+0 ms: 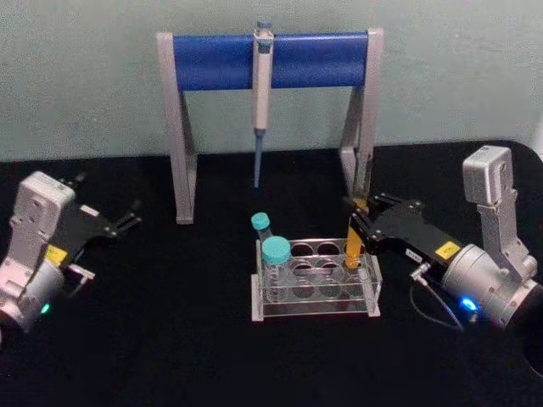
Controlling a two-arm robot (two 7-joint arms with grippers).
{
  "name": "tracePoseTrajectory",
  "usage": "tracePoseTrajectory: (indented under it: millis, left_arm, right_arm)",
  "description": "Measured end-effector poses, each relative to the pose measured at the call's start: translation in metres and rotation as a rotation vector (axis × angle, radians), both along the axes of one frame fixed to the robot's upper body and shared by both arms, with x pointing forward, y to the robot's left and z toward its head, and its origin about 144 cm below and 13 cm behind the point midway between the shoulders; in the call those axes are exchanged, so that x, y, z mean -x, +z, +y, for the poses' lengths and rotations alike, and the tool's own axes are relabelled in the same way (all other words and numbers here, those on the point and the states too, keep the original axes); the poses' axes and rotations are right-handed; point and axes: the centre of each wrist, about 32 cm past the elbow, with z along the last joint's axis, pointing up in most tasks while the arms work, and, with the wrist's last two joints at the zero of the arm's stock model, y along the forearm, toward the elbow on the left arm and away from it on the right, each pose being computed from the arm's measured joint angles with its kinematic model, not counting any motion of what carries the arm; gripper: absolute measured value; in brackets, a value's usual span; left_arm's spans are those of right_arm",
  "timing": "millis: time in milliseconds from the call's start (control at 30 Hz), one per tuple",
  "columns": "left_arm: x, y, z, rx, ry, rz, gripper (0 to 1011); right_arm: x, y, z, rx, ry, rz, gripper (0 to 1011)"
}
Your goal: Pick up the test tube from the test tube rack, shake it, then place it back into the test tube rack.
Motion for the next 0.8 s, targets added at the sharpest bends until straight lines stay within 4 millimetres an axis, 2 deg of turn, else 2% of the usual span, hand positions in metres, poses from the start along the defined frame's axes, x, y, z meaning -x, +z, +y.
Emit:
tracePoseTrajectory:
  millis: [800]
  left_arm:
    - [0.0,0.0,0.0,0.0,0.0,0.0,1001]
  right_arm:
    - [0.003,-0.015,0.0,0.017,-0.022,0.042,230]
